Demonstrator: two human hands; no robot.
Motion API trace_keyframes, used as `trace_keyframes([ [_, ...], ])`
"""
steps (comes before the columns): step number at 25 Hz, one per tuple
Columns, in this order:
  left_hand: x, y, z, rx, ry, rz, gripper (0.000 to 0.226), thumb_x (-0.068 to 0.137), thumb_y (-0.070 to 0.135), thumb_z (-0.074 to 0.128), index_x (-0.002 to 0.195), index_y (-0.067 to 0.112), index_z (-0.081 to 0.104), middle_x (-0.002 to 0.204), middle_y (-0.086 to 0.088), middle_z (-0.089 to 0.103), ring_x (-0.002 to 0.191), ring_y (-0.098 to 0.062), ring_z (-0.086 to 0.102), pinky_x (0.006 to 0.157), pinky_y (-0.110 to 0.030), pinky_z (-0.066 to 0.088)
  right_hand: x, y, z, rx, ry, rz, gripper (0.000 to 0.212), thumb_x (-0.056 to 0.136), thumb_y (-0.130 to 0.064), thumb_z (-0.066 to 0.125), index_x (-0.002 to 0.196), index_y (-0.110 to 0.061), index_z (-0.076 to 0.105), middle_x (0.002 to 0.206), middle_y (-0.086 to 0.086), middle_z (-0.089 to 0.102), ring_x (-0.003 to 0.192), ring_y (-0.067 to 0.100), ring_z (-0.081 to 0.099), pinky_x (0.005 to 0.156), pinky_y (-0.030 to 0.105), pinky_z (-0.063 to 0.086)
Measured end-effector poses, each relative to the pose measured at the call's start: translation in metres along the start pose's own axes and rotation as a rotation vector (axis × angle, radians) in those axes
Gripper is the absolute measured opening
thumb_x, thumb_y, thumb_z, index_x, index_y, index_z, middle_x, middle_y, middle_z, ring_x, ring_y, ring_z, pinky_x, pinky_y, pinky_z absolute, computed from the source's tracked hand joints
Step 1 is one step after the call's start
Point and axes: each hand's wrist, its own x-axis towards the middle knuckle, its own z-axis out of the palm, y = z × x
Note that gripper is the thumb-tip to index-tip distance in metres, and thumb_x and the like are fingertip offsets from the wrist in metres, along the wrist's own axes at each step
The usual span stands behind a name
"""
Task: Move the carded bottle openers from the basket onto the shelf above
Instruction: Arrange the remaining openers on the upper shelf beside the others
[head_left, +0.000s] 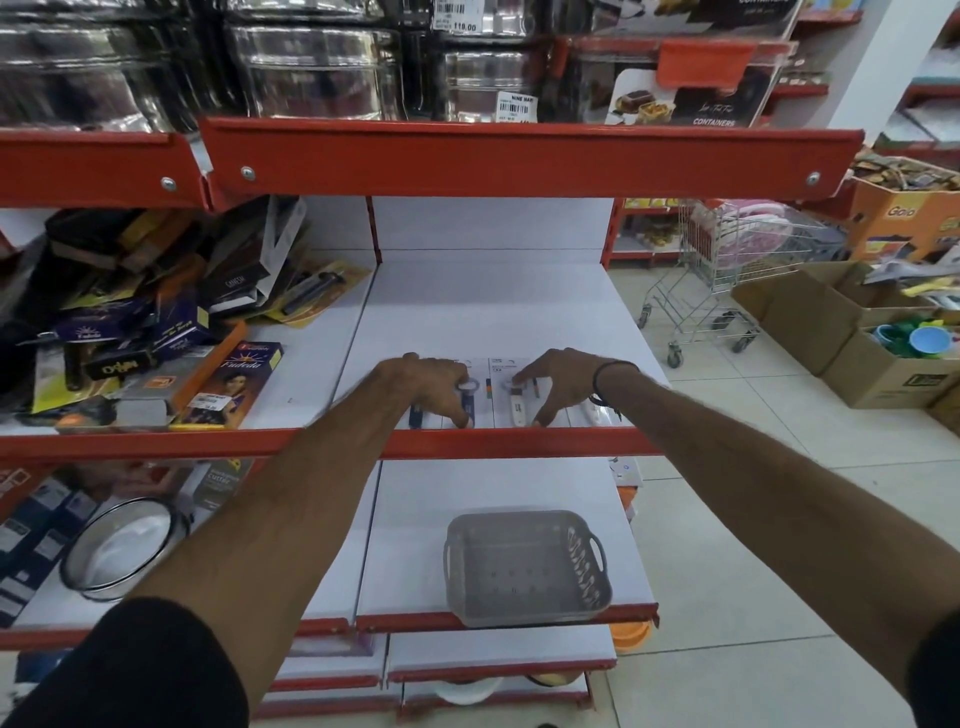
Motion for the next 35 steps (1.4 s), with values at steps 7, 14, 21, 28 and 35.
trace_keyframes([
  [7, 0.008, 0.036, -0.007, -0.034, 0.098, 0.137, 0.086, 0.080, 0.064, 0.067, 0.151, 0.027, 0.036, 0.160, 0.000, 0.038, 0.142, -0.029, 0.040, 0.122, -0.048, 0.022, -0.028, 0.038, -0.025, -0.120, 0.035, 0.107, 0.090, 0.070, -0.033, 0.089, 0.148, -0.025, 0.046, 0.157, 0.003, 0.038, 0.143, 0.026, 0.037, 0.117, 0.039, 0.030],
  [14, 0.013, 0.052, 0.005, 0.019, 0.127, 0.178, 0.066, 0.080, 0.044, 0.071, 0.141, 0.031, 0.050, 0.142, -0.002, 0.057, 0.120, -0.029, 0.055, 0.099, -0.039, 0.041, -0.038, 0.072, -0.009, -0.029, 0.048, 0.178, 0.082, 0.070, -0.025, 0.088, 0.143, -0.030, 0.052, 0.149, -0.004, 0.052, 0.139, 0.018, 0.047, 0.117, 0.039, 0.034],
  [21, 0.019, 0.054, 0.001, 0.016, 0.129, 0.164, 0.068, 0.074, 0.042, 0.078, 0.135, 0.026, 0.054, 0.134, -0.001, 0.059, 0.104, -0.021, 0.054, 0.087, -0.037, 0.046, -0.031, 0.050, -0.009, -0.117, 0.033, 0.152, 0.082, 0.071, -0.036, 0.086, 0.144, -0.035, 0.050, 0.149, -0.008, 0.053, 0.138, 0.022, 0.048, 0.118, 0.050, 0.028],
  [28, 0.021, 0.058, 0.003, 0.008, 0.116, 0.144, 0.067, 0.072, 0.040, 0.080, 0.132, 0.025, 0.054, 0.136, -0.001, 0.058, 0.114, -0.025, 0.057, 0.097, -0.044, 0.052, -0.029, 0.032, -0.010, -0.197, 0.015, 0.145, 0.084, 0.074, -0.041, 0.084, 0.148, -0.028, 0.046, 0.151, -0.002, 0.048, 0.137, 0.027, 0.046, 0.115, 0.048, 0.034],
  [35, -0.011, 0.050, 0.002, -0.154, 0.213, 0.173, 0.067, 0.088, 0.030, 0.069, 0.149, 0.018, 0.044, 0.156, -0.004, 0.043, 0.136, -0.027, 0.047, 0.113, -0.043, 0.042, -0.051, 0.022, -0.008, -0.222, 0.190, 0.116, 0.070, 0.080, -0.052, 0.074, 0.143, -0.033, 0.050, 0.147, -0.004, 0.052, 0.133, 0.023, 0.049, 0.107, 0.043, 0.042],
])
